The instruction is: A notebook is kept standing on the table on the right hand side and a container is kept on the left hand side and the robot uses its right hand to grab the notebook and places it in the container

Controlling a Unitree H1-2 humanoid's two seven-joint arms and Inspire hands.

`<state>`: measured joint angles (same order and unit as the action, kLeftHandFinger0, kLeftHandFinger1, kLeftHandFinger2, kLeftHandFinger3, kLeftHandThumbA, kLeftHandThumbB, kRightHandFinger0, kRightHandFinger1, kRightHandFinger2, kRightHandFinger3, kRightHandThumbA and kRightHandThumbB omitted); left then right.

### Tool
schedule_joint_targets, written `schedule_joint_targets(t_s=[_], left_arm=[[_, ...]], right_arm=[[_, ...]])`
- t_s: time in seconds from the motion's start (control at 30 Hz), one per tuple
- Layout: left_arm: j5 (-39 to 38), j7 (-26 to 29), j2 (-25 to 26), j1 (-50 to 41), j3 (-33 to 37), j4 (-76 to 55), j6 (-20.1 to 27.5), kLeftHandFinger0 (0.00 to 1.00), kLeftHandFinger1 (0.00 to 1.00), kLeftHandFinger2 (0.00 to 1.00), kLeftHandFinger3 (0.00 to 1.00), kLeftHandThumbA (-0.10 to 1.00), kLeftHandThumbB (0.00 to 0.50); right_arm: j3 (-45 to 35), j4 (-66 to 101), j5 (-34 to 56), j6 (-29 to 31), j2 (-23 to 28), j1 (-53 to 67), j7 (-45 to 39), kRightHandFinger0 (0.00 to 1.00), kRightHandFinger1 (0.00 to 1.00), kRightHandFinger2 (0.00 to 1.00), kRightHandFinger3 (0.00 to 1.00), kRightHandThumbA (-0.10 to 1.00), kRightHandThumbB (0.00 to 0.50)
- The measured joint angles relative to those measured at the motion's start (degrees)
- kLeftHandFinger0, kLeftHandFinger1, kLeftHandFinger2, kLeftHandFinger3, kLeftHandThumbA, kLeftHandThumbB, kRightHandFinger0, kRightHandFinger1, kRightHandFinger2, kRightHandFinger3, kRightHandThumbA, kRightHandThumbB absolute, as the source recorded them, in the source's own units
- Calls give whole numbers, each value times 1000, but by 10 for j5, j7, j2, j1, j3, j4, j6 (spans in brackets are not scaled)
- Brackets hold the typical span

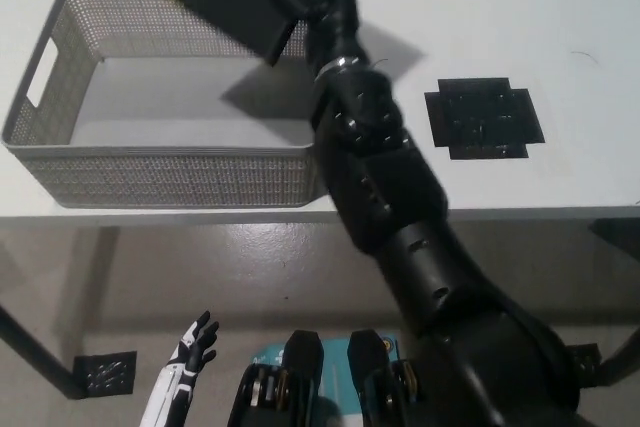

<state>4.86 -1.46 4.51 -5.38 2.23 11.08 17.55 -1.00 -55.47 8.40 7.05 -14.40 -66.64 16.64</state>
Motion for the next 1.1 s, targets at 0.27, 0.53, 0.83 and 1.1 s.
schedule_joint_targets(t_s=[0.27, 0.53, 0.83, 1.1], left_arm=[[8, 0, 0, 0, 7, 0, 0, 1000, 1000, 1000, 1000, 1000, 366], [9, 0, 0, -2, 9, 0, 0, 1000, 1000, 1000, 1000, 1000, 366], [9, 0, 1, 0, 11, 0, 0, 1000, 1000, 1000, 1000, 1000, 346], [9, 0, 2, 0, 11, 0, 0, 1000, 1000, 1000, 1000, 1000, 349]], right_arm=[[60, -113, -57, 1, -4, -45, 32, 0, 204, 628, 668, -100, 97], [73, -163, -87, 29, -11, -52, 60, 993, 1000, 1000, 1000, 644, 373], [80, -163, -92, 55, 21, -53, -24, 1000, 1000, 1000, 1000, 739, 386], [80, -160, -94, 57, 31, -52, -63, 1000, 1000, 1000, 1000, 911, 412]])
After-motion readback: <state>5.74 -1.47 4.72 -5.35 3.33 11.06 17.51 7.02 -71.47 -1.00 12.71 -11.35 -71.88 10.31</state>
